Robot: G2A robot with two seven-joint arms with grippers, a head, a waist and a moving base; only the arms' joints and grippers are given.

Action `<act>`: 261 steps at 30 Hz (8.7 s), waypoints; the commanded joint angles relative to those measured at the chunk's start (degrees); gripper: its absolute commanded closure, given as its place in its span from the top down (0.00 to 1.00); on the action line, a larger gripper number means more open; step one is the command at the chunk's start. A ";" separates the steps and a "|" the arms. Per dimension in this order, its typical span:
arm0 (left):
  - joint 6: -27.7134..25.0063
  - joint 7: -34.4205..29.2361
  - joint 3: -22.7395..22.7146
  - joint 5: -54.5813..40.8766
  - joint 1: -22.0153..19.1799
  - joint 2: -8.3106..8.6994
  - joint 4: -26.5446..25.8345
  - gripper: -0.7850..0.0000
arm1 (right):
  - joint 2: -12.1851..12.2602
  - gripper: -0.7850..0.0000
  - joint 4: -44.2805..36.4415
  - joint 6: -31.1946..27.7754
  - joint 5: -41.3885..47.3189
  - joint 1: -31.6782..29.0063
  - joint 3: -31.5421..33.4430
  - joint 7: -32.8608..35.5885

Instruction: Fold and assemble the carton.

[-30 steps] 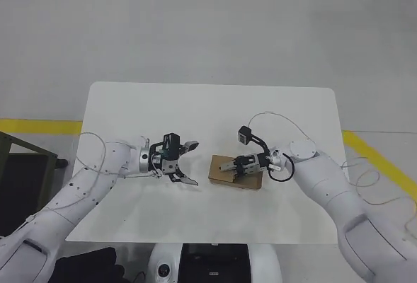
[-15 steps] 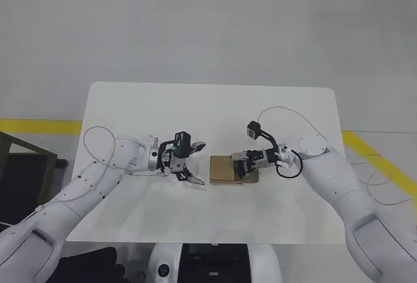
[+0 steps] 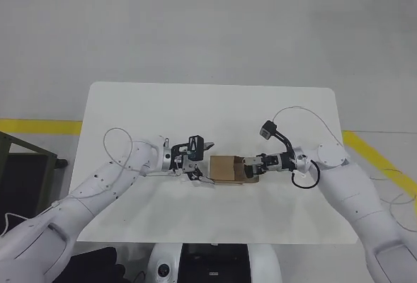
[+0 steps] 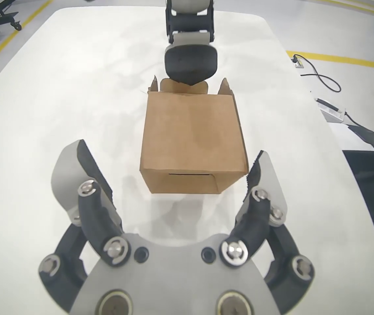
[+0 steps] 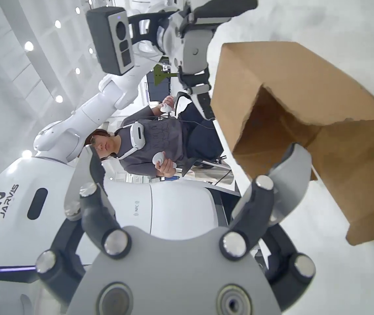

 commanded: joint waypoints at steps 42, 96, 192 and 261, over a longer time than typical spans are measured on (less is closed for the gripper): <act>-3.51 6.43 2.59 1.28 -2.30 -6.13 10.12 0.85 | 4.59 0.47 -13.22 9.04 -0.80 -12.52 10.59 1.28; -6.76 5.56 -0.79 2.74 -1.19 -7.58 11.35 0.72 | -1.46 0.00 7.64 9.40 -11.97 0.94 -4.09 -5.23; -8.44 2.88 -5.18 3.99 0.73 -8.15 9.96 0.66 | -3.30 0.00 11.23 6.35 -11.48 1.46 -2.31 -10.73; -8.63 1.73 -7.49 3.43 2.40 -8.26 9.35 0.66 | 5.79 0.14 -16.64 23.78 -31.58 -16.44 15.89 -13.79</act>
